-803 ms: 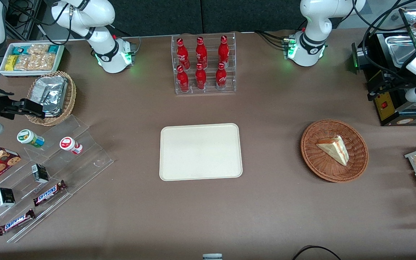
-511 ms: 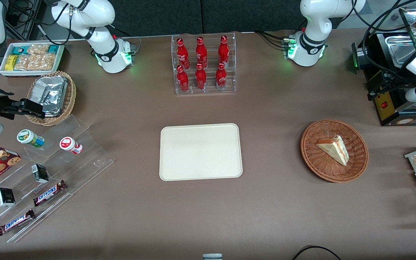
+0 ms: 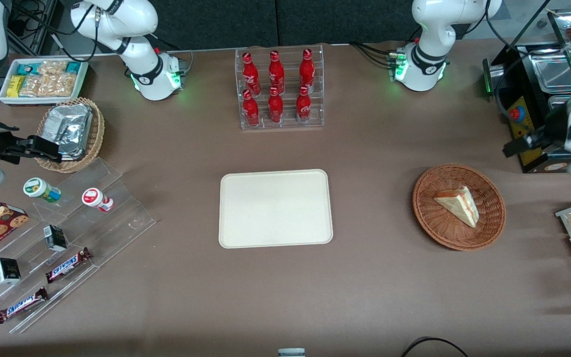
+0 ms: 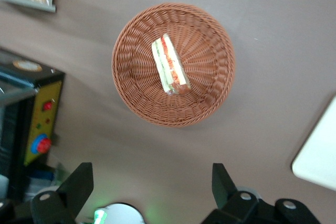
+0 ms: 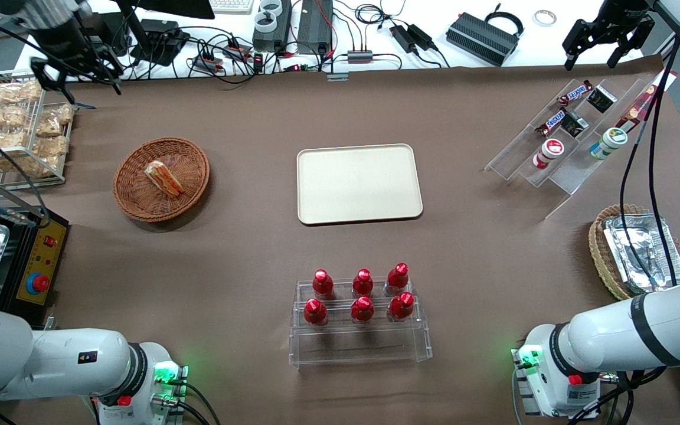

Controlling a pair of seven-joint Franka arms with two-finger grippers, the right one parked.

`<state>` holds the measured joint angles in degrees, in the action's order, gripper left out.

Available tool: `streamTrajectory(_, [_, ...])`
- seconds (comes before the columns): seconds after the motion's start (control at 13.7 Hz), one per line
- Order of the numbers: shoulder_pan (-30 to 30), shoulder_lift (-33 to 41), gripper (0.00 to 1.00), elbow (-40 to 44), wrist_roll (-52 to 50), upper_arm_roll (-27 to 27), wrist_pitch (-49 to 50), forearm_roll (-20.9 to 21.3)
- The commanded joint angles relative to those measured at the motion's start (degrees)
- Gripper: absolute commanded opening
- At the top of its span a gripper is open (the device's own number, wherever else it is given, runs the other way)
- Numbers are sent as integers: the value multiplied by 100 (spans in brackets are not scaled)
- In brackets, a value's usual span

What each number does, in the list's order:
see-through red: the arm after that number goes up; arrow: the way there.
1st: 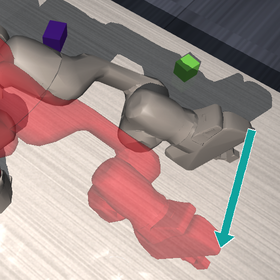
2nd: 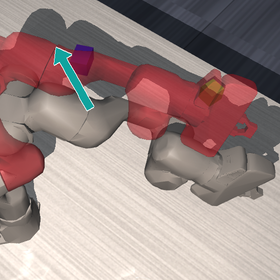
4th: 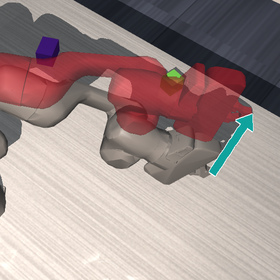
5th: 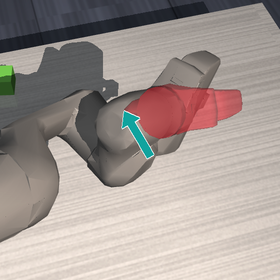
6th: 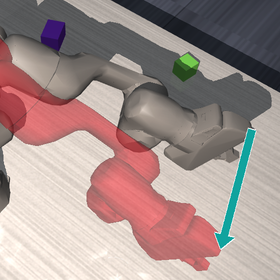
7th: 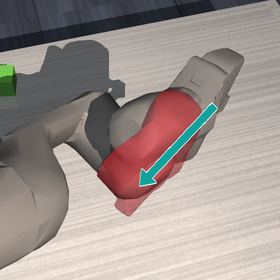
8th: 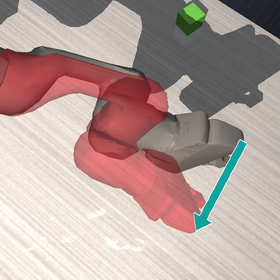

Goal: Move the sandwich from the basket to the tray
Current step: 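Move the left gripper over the wicker basket toward the sandwich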

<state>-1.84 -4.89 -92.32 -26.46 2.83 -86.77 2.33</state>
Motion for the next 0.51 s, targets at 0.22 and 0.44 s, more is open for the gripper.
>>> streamTrajectory(0.22, [35, -451, 100, -1347, -2037, 16, -2146, 21])
streamTrajectory(0.44, [8, -548, 100, -1947, -2065, 7, -2949, 21])
